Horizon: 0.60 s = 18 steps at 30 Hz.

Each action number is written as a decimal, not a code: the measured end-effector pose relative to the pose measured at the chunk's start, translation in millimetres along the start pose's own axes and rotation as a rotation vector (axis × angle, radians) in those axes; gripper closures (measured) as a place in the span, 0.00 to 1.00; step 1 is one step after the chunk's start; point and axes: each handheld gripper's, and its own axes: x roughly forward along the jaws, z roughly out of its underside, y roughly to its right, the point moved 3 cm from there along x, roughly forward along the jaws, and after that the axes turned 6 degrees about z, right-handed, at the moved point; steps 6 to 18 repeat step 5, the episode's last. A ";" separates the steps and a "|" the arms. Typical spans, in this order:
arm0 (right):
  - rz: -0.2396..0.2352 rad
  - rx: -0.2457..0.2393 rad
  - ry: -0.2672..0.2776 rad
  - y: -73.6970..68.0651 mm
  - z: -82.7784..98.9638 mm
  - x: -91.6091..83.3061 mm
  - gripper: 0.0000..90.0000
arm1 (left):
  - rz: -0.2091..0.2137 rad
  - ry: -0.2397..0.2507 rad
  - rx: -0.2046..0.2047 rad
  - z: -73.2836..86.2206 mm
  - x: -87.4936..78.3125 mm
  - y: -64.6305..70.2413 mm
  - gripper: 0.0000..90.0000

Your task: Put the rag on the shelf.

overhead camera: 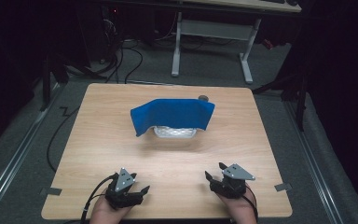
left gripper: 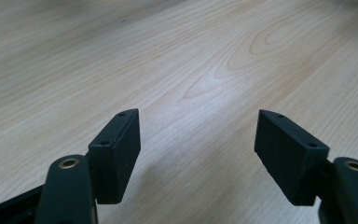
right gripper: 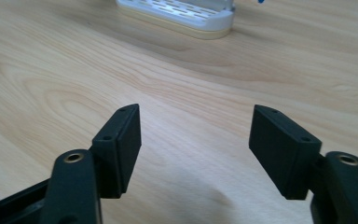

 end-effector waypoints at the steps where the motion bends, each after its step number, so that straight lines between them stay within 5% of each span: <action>1: -0.003 0.005 -0.015 2.0 1.1 1.8 0.39 | 0.003 -0.004 -0.019 2.9 -0.7 -3.1 0.37; 2: -0.007 0.026 -0.029 5.9 2.6 4.1 0.39 | 0.004 -0.015 -0.059 6.4 -1.3 -8.9 0.37; 4: 0.005 0.029 -0.026 7.7 2.3 3.8 0.39 | -0.002 -0.012 -0.073 7.1 -2.8 -13.3 0.37; 18: 0.008 0.030 -0.024 8.7 2.7 3.8 0.39 | -0.002 -0.012 -0.073 7.1 -2.8 -13.3 0.37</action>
